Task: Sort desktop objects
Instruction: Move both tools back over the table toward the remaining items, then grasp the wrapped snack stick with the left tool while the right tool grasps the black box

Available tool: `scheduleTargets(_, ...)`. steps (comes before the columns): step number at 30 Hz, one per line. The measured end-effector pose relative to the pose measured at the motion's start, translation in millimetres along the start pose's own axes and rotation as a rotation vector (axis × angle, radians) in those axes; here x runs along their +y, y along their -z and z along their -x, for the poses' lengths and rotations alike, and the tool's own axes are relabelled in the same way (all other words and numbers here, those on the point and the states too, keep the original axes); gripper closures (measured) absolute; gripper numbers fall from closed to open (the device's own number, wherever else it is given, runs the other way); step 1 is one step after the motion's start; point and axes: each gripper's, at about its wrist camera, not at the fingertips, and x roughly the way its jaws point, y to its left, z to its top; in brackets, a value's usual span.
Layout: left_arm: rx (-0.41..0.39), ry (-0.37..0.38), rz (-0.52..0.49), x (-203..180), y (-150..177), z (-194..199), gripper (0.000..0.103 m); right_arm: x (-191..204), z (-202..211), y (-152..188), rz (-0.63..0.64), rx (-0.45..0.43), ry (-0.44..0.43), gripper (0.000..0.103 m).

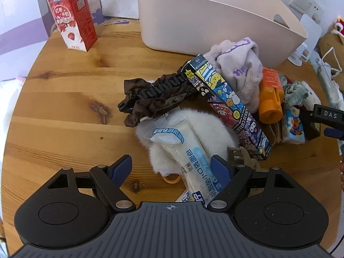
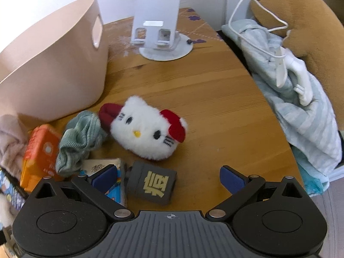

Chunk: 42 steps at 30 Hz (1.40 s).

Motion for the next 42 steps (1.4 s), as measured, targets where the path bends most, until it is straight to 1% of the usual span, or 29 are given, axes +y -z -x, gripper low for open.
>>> scheduleTargets(3, 0.008, 0.020, 0.039, 6.4, 1.2, -1.4, 0.021, -3.6, -1.2, 0.8, -0.020, 0.018, 0.019, 0.002)
scheduleTargets(6, 0.015, 0.039, 0.078, 13.2, 2.8, -3.6, 0.021, -8.2, -4.9, 2.9, -0.041, 0.042, 0.023, 0.006)
scheduleTargets(8, 0.015, 0.061, 0.103, 17.3, 4.0, -5.7, 0.022, -9.9, -5.4, 3.5, -0.049, 0.036, 0.017, 0.006)
scheduleTargets(9, 0.015, 0.071, 0.110, 18.4, 4.4, -6.7, 0.025, -9.4, -5.7, 2.9, -0.041, 0.034, 0.016, 0.006)
scheduleTargets(10, 0.016, 0.088, 0.120, 19.7, 4.1, -7.9, 0.029, -8.3, -5.8, 2.2, -0.028, 0.031, 0.016, 0.009)
scheduleTargets(11, 0.020, 0.105, 0.128, 20.5, 3.4, -9.2, 0.032, -7.2, -6.0, 1.5, -0.015, 0.026, 0.015, 0.015)
scheduleTargets(12, 0.024, 0.117, 0.133, 20.6, 2.5, -10.3, 0.037, -5.3, -5.4, 1.2, -0.001, 0.021, 0.015, 0.019)
scheduleTargets(13, 0.028, 0.130, 0.136, 19.8, 1.1, -11.3, 0.042, -3.5, -4.7, 0.9, 0.010, 0.018, 0.019, 0.026)
scheduleTargets(14, 0.029, 0.139, 0.132, 18.5, 0.0, -11.9, 0.045, -2.3, -3.7, 0.5, 0.018, 0.013, 0.020, 0.034)
scheduleTargets(15, 0.029, 0.143, 0.125, 16.7, -0.5, -11.6, 0.048, -1.4, -2.5, 0.4, 0.024, 0.007, 0.018, 0.038)
scheduleTargets(17, 0.023, 0.129, 0.104, 12.2, -1.7, -10.4, 0.049, 0.1, -0.4, 0.6, 0.031, 0.004, 0.019, 0.052)
scheduleTargets(20, 0.021, 0.124, 0.084, 9.0, -0.7, -9.8, 0.052, 0.7, 3.2, 2.5, 0.040, 0.003, 0.016, 0.060)
scheduleTargets(23, 0.023, 0.124, 0.064, 8.5, 0.3, -11.3, 0.057, 0.5, 5.1, 5.3, 0.043, 0.005, 0.012, 0.060)
scheduleTargets(25, 0.021, 0.127, 0.063, 9.1, 3.3, -8.7, 0.062, 0.0, 6.2, 6.9, 0.039, 0.007, 0.009, 0.061)
scheduleTargets(28, 0.014, 0.114, 0.064, 9.2, 4.9, -6.6, 0.067, -0.6, 8.2, 10.5, 0.036, 0.011, 0.000, 0.061)
scheduleTargets(32, 0.012, 0.105, 0.057, 9.0, 8.1, -2.4, 0.067, -1.0, 10.8, 15.6, 0.041, 0.013, -0.004, 0.061)
scheduleTargets(37, -0.007, 0.089, 0.005, 3.8, 13.1, 2.2, 0.073, -3.8, 13.9, 21.2, 0.025, 0.016, -0.010, 0.060)
scheduleTargets(42, -0.007, 0.104, 0.022, 6.5, 16.8, 3.9, 0.076, -7.1, 17.4, 26.1, 0.013, 0.021, -0.016, 0.060)
